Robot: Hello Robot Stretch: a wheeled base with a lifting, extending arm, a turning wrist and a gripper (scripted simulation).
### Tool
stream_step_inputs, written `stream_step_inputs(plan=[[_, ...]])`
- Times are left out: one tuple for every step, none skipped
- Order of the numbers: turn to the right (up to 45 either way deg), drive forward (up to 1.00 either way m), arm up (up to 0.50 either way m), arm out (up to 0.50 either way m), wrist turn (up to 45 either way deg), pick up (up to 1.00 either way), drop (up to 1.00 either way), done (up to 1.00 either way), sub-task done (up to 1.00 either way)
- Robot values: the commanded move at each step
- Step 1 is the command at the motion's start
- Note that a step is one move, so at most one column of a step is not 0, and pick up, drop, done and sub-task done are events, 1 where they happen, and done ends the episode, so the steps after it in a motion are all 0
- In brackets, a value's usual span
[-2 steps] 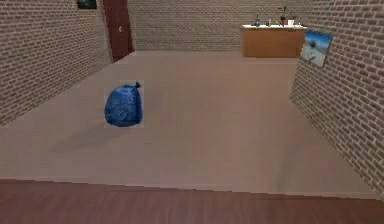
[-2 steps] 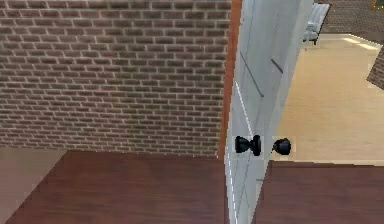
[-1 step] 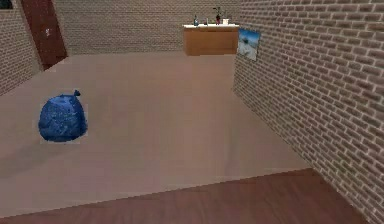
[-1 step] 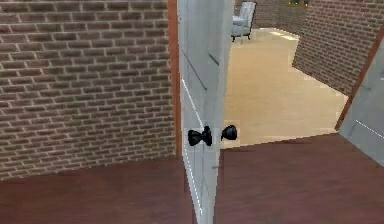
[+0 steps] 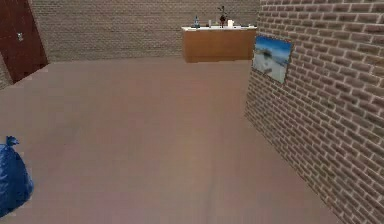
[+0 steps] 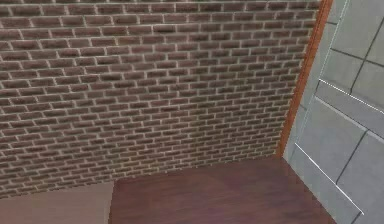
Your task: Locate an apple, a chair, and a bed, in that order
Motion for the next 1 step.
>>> stream_step_inputs(plan=[[0.0, 1.0, 0.0, 0.0, 0.0, 0.0, 0.0, 0.0, 0.0]])
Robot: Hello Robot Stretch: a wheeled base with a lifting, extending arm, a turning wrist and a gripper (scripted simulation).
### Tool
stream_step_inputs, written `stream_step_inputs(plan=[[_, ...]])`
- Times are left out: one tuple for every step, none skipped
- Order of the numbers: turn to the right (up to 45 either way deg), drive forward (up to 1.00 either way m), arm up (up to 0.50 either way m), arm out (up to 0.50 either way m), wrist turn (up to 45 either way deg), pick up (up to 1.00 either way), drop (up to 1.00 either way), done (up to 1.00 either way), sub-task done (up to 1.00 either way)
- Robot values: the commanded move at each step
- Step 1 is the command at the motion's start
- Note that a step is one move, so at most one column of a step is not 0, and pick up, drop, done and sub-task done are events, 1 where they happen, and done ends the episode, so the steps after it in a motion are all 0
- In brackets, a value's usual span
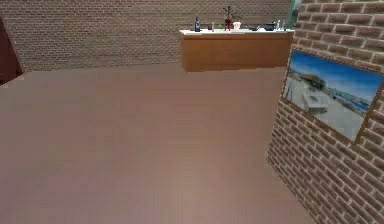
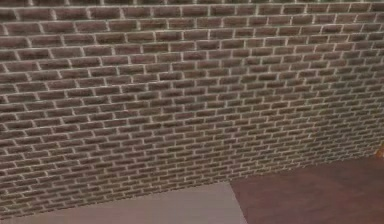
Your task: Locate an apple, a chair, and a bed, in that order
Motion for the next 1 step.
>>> stream_step_inputs(plan=[[3.0, 0.0, 0.0, 0.0, 0.0, 0.0, 0.0, 0.0, 0.0]])
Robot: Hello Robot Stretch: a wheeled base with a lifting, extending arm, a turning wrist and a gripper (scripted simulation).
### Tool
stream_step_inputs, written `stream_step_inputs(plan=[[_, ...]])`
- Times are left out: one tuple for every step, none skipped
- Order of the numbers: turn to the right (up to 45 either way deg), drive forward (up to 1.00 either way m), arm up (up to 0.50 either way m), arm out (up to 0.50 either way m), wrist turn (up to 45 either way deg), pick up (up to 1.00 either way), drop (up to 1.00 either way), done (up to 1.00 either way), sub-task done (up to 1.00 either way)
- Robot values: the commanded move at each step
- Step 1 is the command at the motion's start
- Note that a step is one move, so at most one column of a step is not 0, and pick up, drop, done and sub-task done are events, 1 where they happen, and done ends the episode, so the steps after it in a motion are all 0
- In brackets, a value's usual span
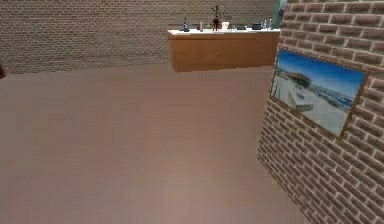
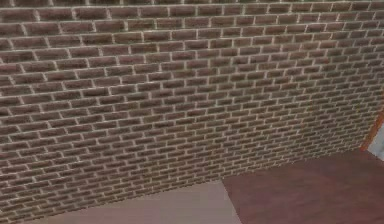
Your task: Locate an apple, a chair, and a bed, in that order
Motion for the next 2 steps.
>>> stream_step_inputs(plan=[[0.0, 1.0, 0.0, 0.0, 0.0, 0.0, 0.0, 0.0, 0.0], [0.0, 0.75, 0.0, 0.0, 0.0, 0.0, 0.0, 0.0, 0.0]])
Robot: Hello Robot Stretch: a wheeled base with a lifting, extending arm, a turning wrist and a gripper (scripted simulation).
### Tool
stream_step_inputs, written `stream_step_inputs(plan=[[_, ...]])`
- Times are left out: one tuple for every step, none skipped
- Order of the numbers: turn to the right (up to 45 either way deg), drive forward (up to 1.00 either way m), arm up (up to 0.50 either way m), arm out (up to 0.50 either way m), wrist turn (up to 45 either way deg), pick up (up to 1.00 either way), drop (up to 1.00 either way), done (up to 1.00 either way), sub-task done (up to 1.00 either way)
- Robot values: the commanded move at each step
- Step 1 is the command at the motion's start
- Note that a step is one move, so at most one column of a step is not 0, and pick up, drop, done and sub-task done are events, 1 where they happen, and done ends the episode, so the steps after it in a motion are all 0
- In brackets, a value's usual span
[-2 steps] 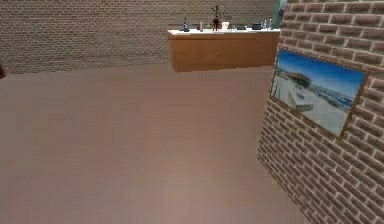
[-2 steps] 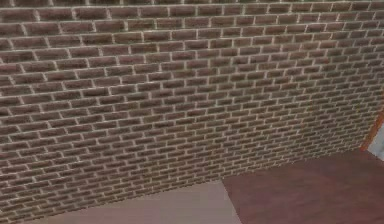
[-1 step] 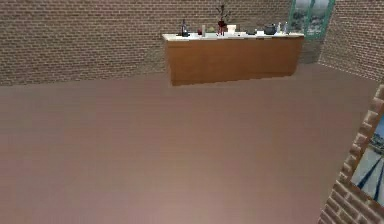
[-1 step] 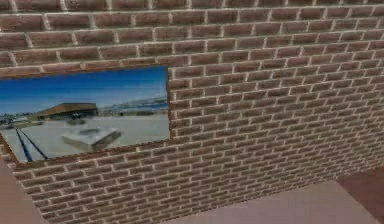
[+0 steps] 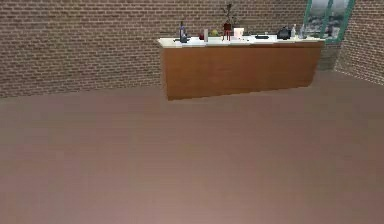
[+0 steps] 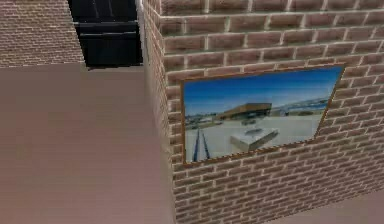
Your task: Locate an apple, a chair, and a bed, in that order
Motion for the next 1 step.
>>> stream_step_inputs(plan=[[0.0, 1.0, 0.0, 0.0, 0.0, 0.0, 0.0, 0.0, 0.0]])
